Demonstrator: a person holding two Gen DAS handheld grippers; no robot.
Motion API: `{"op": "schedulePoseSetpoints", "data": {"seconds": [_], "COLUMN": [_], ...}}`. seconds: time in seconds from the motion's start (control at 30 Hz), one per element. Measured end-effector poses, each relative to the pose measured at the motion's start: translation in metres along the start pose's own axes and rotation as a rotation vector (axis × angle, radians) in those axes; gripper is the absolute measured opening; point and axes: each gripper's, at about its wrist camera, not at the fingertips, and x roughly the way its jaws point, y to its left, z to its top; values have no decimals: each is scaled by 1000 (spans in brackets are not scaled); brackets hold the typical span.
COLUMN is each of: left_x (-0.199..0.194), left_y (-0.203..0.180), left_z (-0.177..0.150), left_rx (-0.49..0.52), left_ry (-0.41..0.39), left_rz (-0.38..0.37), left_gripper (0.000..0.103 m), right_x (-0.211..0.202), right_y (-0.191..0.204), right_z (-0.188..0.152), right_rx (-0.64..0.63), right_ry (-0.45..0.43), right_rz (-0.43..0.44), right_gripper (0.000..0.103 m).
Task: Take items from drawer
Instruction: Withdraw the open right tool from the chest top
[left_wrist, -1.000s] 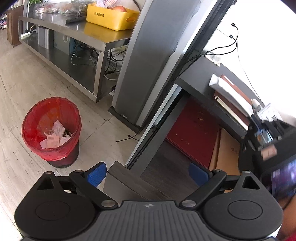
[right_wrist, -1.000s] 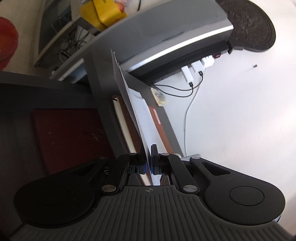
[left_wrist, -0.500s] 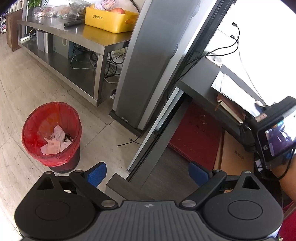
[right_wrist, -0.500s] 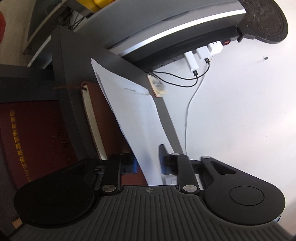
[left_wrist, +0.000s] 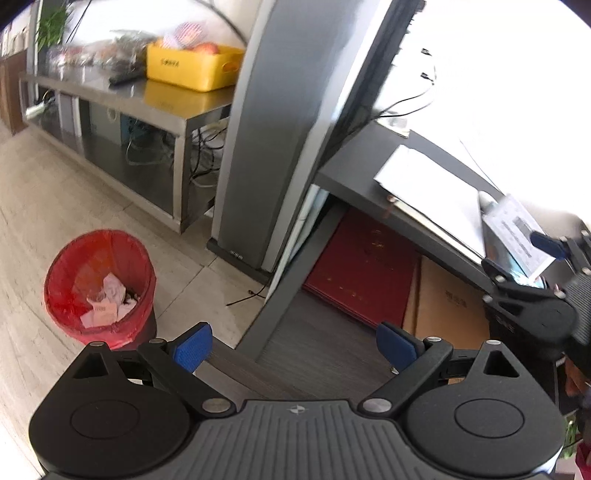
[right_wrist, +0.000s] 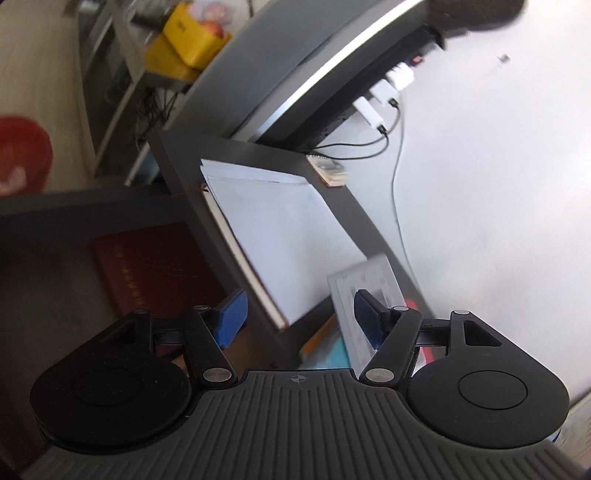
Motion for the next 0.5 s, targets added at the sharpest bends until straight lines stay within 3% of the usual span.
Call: {"op": "schedulePoseSetpoints", "data": {"seconds": [0.27, 0.5], "left_x": [-18, -35], "left_y": [-42, -73], "left_z": [-29, -61], "left_rx": [150, 273], "left_ry": [11, 12], "left_rz": [-28, -52], "left_gripper": [95, 97], "right_x": [-90, -163], "right_y": [-40, -46], "right_z": [-62, -125], "right_rx": [304, 487], "right_ry": [-21, -20], "right_rz": [65, 68], "right_gripper": [77, 86]}}
